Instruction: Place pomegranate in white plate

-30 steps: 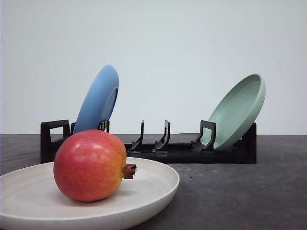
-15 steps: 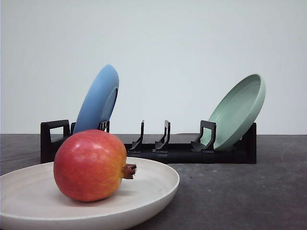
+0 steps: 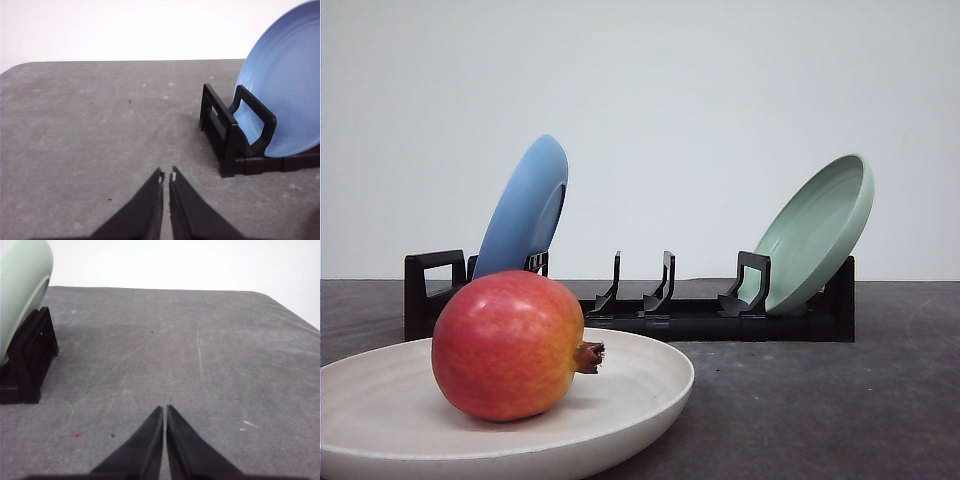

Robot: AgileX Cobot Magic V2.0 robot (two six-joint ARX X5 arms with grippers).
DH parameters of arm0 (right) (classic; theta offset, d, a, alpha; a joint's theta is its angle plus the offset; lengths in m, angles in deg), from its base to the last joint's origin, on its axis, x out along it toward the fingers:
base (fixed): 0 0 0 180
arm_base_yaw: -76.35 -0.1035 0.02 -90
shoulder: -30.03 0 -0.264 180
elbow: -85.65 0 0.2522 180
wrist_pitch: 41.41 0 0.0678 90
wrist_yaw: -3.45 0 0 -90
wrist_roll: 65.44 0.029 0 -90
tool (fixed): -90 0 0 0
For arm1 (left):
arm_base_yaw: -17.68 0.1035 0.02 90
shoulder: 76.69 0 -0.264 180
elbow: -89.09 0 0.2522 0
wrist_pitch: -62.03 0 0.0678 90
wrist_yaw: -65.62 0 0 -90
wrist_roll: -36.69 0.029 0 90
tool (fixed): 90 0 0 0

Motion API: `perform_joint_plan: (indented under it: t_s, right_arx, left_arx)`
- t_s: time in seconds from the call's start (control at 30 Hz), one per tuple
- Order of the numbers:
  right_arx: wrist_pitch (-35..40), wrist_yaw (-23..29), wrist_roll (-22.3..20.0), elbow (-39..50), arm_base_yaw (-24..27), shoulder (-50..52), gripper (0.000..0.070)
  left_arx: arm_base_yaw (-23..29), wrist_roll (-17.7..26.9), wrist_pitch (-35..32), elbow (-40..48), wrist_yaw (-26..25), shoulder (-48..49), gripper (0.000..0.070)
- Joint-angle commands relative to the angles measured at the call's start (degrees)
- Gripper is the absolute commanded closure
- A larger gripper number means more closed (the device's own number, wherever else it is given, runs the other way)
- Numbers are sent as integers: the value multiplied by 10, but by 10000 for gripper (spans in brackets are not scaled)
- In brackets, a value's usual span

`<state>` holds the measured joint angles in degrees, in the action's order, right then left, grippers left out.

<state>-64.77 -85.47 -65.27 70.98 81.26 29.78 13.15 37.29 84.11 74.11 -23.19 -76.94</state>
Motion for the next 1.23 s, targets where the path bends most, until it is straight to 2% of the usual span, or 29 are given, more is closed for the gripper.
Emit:
perform_joint_plan:
  t_s: [0.0, 1.2]
  right_arx:
    - [6, 0, -4, 2, 1, 0, 694]
    - [6, 0, -4, 2, 1, 0, 694]
  left_arx:
    - [0, -2, -6, 5, -1, 1, 700]
    - [0, -2, -6, 5, -1, 1, 700]
